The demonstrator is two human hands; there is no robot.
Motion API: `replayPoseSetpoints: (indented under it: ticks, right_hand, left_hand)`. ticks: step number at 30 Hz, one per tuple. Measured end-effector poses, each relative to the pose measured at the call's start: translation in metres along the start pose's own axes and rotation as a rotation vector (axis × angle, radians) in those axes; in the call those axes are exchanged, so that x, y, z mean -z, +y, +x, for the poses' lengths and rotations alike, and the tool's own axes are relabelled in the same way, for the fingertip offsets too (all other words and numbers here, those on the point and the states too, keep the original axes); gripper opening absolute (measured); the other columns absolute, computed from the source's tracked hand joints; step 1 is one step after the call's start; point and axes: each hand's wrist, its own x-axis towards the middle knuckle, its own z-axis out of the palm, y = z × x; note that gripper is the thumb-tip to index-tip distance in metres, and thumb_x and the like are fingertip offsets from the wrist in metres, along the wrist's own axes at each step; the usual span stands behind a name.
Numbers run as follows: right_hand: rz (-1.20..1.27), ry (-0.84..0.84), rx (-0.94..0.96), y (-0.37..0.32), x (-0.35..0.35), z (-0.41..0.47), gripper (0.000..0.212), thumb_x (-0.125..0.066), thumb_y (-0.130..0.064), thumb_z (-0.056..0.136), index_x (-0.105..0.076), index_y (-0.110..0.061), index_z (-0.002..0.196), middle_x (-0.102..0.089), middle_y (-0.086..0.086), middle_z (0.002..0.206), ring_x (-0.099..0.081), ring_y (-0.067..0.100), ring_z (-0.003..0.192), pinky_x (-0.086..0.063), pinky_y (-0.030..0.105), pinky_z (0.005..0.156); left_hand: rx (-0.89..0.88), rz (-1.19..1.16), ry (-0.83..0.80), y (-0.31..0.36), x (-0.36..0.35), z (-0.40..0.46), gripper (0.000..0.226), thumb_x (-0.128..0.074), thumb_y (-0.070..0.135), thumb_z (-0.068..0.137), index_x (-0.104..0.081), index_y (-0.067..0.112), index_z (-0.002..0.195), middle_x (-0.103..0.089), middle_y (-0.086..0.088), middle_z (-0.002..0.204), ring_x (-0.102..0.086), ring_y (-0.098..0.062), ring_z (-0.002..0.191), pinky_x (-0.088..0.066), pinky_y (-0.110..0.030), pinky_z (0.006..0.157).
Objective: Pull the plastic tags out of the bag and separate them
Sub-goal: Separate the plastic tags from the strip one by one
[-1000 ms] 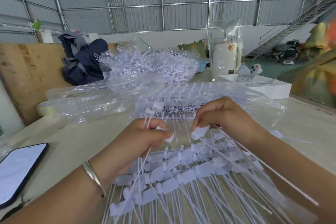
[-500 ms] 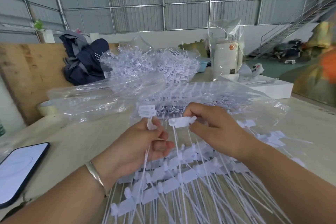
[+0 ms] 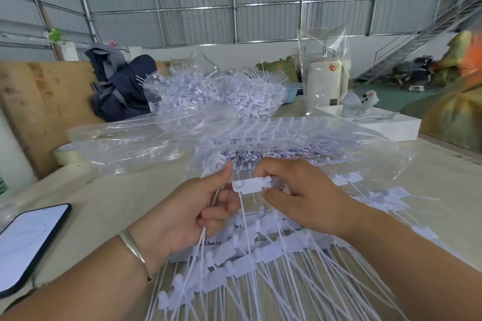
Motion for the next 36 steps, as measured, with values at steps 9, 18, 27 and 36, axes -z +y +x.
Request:
replayPoseSetpoints:
  ticks: [9, 18, 27, 36]
  right_hand:
    - [0.017, -0.008, -0.04, 0.001, 0.0, -0.002, 0.016, -0.056, -0.012, 0.085, -0.047, -0.023, 0.079, -0.047, -0.001, 0.059, -0.039, 0.01, 0.047, -0.029, 0.032, 0.05]
    - [-0.013, 0.016, 0.021, 0.002, 0.001, -0.001, 0.016, -0.061, -0.01, 0.085, -0.068, -0.023, 0.092, -0.059, -0.004, 0.069, -0.052, 0.011, 0.058, -0.042, 0.03, 0.057]
    - [-0.124, 0.005, 0.066, 0.0, 0.004, 0.0, 0.024, -0.053, -0.036, 0.086, -0.069, -0.025, 0.1, -0.059, -0.009, 0.071, -0.052, 0.008, 0.064, -0.039, 0.027, 0.073]
    - [0.032, 0.156, -0.02, 0.007, 0.012, 0.001, 0.028, -0.062, -0.04, 0.087, -0.058, -0.017, 0.072, -0.032, -0.01, 0.042, -0.038, 0.007, 0.042, -0.024, 0.014, 0.048]
  left_hand:
    - [-0.006, -0.238, 0.023, 0.004, 0.002, 0.003, 0.021, -0.068, 0.023, 0.073, -0.064, 0.002, 0.073, -0.05, -0.004, 0.061, -0.031, -0.002, 0.035, -0.02, -0.01, 0.027]
    - [-0.039, 0.037, 0.001, 0.003, 0.005, 0.001, 0.051, -0.066, 0.06, 0.07, -0.069, 0.011, 0.084, -0.036, 0.004, 0.054, -0.021, -0.003, 0.036, -0.016, -0.013, 0.029]
    - [-0.195, 0.215, 0.065, -0.002, 0.001, -0.002, 0.025, -0.083, 0.024, 0.054, -0.076, 0.018, 0.077, -0.027, 0.005, 0.059, -0.021, -0.005, 0.041, -0.018, -0.015, 0.032]
    - [-0.189, 0.095, -0.06, 0.0, 0.001, -0.007, 0.008, -0.071, 0.018, 0.073, -0.064, 0.021, 0.069, -0.048, 0.011, 0.055, -0.023, -0.001, 0.035, -0.015, -0.013, 0.03]
